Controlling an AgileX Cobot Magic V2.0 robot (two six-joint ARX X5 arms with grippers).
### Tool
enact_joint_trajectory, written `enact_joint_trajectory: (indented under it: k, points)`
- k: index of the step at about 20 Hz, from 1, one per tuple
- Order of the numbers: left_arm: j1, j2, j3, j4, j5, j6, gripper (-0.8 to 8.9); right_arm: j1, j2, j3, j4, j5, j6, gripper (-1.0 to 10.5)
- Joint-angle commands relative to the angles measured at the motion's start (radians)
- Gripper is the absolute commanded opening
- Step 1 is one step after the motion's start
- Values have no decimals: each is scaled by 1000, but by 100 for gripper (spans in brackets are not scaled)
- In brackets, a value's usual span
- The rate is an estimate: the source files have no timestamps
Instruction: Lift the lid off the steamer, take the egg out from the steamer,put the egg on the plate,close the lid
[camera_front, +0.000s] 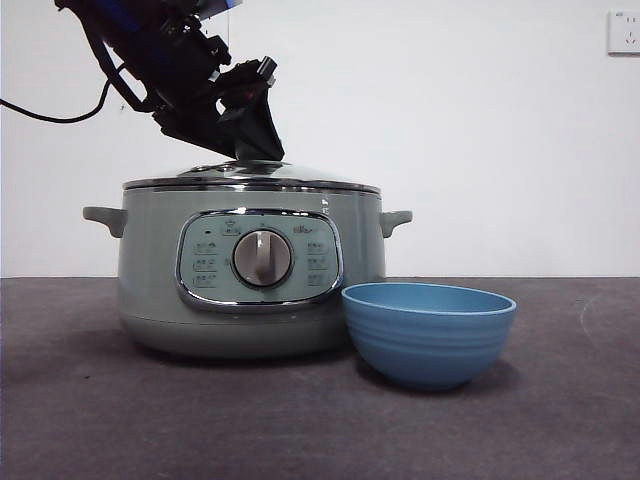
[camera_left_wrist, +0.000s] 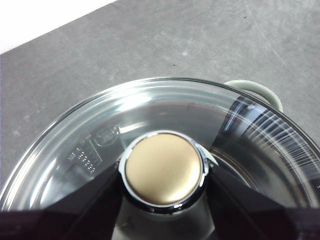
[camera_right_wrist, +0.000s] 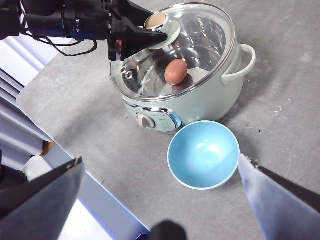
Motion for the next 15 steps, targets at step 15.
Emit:
enact_joint_trajectory:
  k: [15]
  points:
    - [0, -375, 190, -299, -10, -40, -8, 92, 145, 3, 269, 16, 141, 597]
